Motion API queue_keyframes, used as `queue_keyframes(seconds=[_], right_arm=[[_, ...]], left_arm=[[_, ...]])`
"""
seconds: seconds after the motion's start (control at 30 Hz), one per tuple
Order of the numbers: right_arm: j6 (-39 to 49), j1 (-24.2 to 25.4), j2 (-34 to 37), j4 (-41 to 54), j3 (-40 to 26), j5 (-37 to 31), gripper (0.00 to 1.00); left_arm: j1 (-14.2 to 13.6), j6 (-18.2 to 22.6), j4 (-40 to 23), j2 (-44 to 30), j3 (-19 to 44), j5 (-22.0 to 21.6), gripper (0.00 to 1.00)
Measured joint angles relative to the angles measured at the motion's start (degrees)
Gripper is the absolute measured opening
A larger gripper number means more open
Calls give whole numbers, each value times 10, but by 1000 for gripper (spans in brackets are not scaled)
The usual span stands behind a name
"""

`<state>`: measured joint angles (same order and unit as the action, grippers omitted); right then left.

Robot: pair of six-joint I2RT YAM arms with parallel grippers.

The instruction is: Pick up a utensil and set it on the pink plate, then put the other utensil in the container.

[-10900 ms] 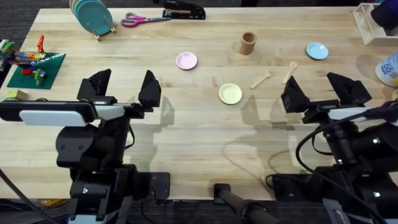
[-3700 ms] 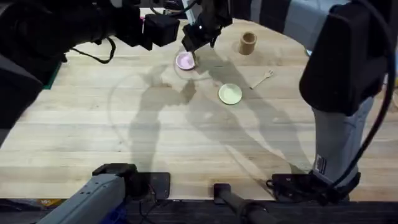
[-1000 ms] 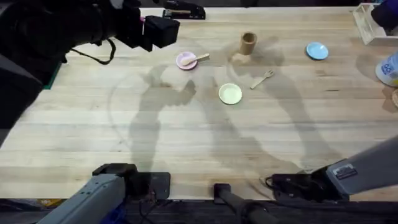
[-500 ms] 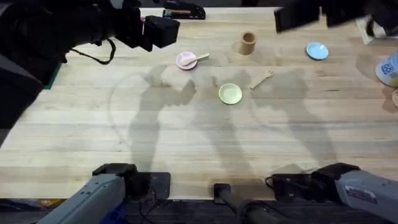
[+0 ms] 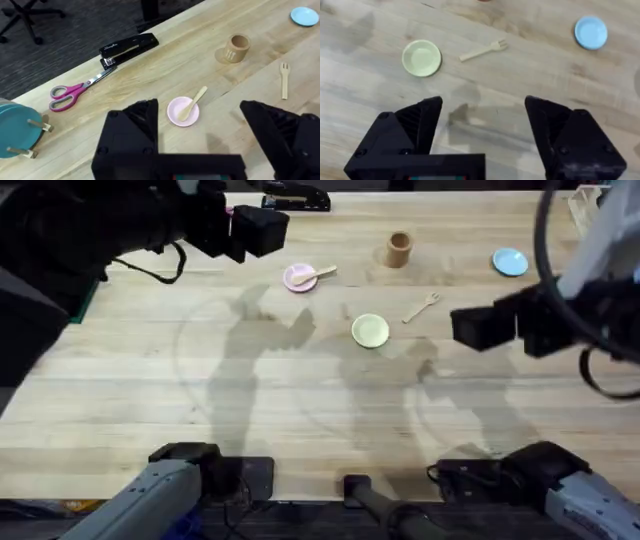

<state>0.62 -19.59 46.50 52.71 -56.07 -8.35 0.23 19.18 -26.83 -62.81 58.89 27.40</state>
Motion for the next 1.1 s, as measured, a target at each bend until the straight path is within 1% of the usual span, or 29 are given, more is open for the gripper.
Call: queue_keyframes(seconds=[0.13, 0.3, 0.37, 0.53, 0.7, 1.1], right_arm=[[-25, 0, -41, 1, 32, -10, 998], [-53, 0, -45, 0, 35, -13, 998], [-60, 0, -45, 0, 35, -13, 998], [-68, 0, -45, 0, 36, -14, 997], [-69, 0, -44, 0, 36, -14, 997], [-71, 0, -45, 0, 36, -14, 998]], left_arm=[[0, 0, -8, 0, 0, 0, 994], [0, 0, -11, 0, 0, 7, 994], [0, 5, -12, 0, 0, 23, 994], [0, 21, -15, 0, 0, 78, 994], [0, 28, -25, 0, 0, 103, 994], [-5, 30, -25, 0, 0, 109, 994]])
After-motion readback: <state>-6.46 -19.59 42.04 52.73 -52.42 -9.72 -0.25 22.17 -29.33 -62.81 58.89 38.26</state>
